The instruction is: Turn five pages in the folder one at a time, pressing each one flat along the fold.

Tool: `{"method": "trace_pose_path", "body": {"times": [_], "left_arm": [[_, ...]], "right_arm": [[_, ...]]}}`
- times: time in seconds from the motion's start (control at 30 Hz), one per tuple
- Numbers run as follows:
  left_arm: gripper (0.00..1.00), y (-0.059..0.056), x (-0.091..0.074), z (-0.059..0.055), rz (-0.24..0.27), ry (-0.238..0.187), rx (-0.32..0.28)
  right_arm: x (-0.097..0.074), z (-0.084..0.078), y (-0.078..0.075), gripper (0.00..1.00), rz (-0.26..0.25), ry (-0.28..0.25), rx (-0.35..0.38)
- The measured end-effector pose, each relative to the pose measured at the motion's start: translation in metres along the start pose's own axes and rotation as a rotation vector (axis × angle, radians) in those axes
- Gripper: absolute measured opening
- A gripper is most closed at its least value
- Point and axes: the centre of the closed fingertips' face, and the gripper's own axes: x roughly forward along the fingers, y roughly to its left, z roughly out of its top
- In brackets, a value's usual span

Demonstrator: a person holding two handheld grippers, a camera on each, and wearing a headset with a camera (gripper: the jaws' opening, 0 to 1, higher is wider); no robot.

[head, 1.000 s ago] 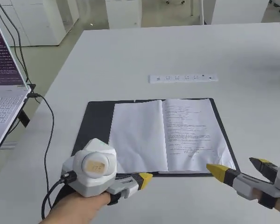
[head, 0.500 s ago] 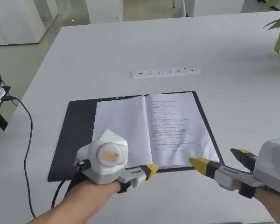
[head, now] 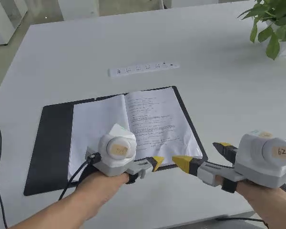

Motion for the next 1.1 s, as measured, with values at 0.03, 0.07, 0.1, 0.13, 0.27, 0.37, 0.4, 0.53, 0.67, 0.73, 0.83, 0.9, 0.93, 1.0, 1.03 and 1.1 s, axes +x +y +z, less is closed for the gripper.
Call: {"method": "trace_pose_path", "body": {"times": [0.03,0.07,0.1,0.13,0.27,0.37,0.4,0.53,0.67,0.73,0.83,0.9,0.93,1.0,1.03,1.1], "left_arm": [[0.71,-0.003,0.005,0.002,-0.01,-0.005,0.001],[0.71,-0.005,0.009,0.003,-0.013,-0.008,-0.002],[0.7,-0.006,0.012,0.003,-0.015,-0.008,-0.001],[0.7,-0.009,0.017,0.003,-0.02,-0.006,0.002],[0.67,-0.016,0.031,0.005,-0.026,-0.016,0.004],[0.65,-0.019,0.04,0.004,-0.028,-0.015,0.004],[0.65,-0.02,0.043,0.003,-0.028,-0.012,0.006],[0.62,-0.021,0.052,0.0,-0.02,-0.008,0.013],[0.6,-0.019,0.058,-0.004,-0.007,0.004,0.01],[0.59,-0.018,0.061,-0.008,0.003,0.016,0.008],[0.57,-0.018,0.062,-0.013,0.013,0.023,0.008],[0.56,-0.018,0.063,-0.012,0.02,0.02,0.011],[0.56,-0.018,0.063,-0.012,0.021,0.019,0.012],[0.55,-0.018,0.063,-0.013,0.022,0.016,0.016],[0.54,-0.019,0.063,-0.013,0.017,0.01,0.022],[0.52,-0.02,0.063,-0.013,0.009,0.0,0.018]], "right_arm": [[0.0,0.0,-0.001,0.8,-0.001,0.0,0.001],[0.0,-0.001,-0.004,0.8,-0.006,0.003,0.002],[0.0,-0.003,-0.005,0.8,-0.007,0.005,0.003],[0.0,-0.004,-0.008,0.8,-0.01,0.005,0.005],[-0.001,-0.007,-0.015,0.8,-0.02,0.012,0.013],[-0.001,-0.008,-0.02,0.79,-0.024,0.012,0.017],[-0.001,-0.008,-0.021,0.79,-0.025,0.011,0.019],[0.002,-0.01,-0.026,0.78,-0.027,0.015,0.021],[0.005,-0.013,-0.029,0.77,-0.024,0.021,0.024],[0.007,-0.013,-0.03,0.76,-0.021,0.019,0.027],[0.009,-0.012,-0.031,0.75,-0.018,0.012,0.034],[0.011,-0.012,-0.032,0.75,-0.019,0.011,0.035],[0.012,-0.012,-0.033,0.74,-0.017,0.009,0.036],[0.013,-0.012,-0.033,0.74,-0.013,0.009,0.038],[0.014,-0.012,-0.033,0.74,-0.012,0.006,0.038],[0.016,-0.013,-0.034,0.73,-0.008,0.01,0.039]]}}
